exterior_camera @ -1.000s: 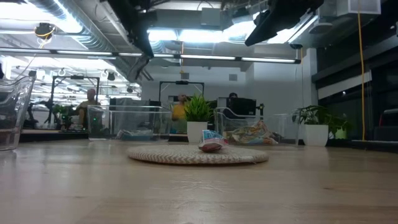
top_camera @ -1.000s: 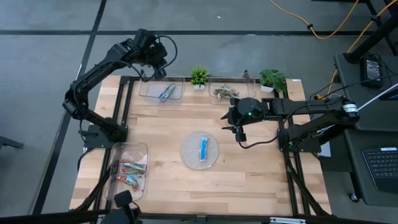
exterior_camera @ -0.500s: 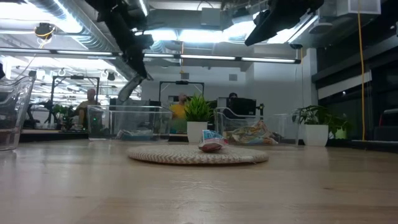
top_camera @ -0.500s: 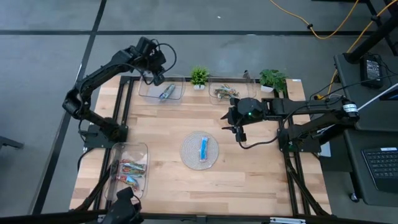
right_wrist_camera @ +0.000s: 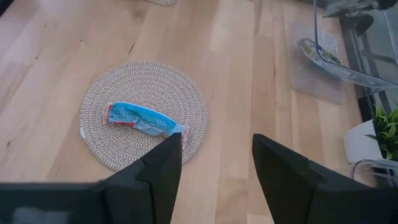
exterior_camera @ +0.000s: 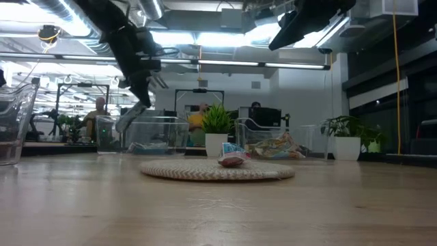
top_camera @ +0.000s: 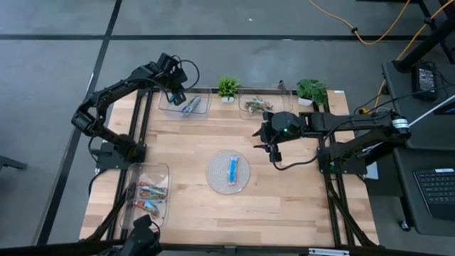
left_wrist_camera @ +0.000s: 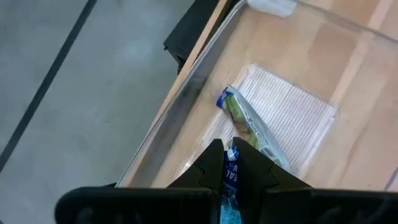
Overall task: Pick and place Granola Bars by type
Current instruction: Put the blue granola bar into the top left transparent bin
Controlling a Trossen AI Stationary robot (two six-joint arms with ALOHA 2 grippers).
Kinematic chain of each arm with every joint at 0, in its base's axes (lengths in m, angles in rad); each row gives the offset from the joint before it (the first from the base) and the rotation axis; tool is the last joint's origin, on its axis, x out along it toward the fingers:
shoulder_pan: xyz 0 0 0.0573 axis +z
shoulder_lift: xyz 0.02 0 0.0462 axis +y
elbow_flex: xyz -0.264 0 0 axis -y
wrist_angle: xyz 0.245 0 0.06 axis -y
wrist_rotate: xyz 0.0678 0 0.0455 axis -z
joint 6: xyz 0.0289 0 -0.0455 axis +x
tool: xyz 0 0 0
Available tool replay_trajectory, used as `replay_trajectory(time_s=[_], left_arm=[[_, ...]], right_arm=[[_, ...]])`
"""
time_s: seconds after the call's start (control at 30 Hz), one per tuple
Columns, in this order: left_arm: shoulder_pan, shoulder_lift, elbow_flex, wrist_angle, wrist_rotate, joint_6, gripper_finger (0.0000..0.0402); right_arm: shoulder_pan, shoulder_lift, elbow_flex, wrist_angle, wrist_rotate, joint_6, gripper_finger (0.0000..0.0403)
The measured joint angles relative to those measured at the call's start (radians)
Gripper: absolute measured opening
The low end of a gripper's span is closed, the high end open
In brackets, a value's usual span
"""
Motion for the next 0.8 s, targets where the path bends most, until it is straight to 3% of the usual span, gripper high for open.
replay_trajectory(time_s=[0.3, 0.8], left_arm=[[0.010, 0.011, -0.086, 0.073, 0.001, 0.000, 0.0013], [0.010, 0.151, -0.138, 0.148, -0.001, 0.002, 0.0013]], right_arm=[[0.000, 0.000, 0.000, 0.001, 0.000, 0.018, 0.0197], [0.000, 0.001, -0.062, 0.090, -0.001, 0.012, 0.0197]])
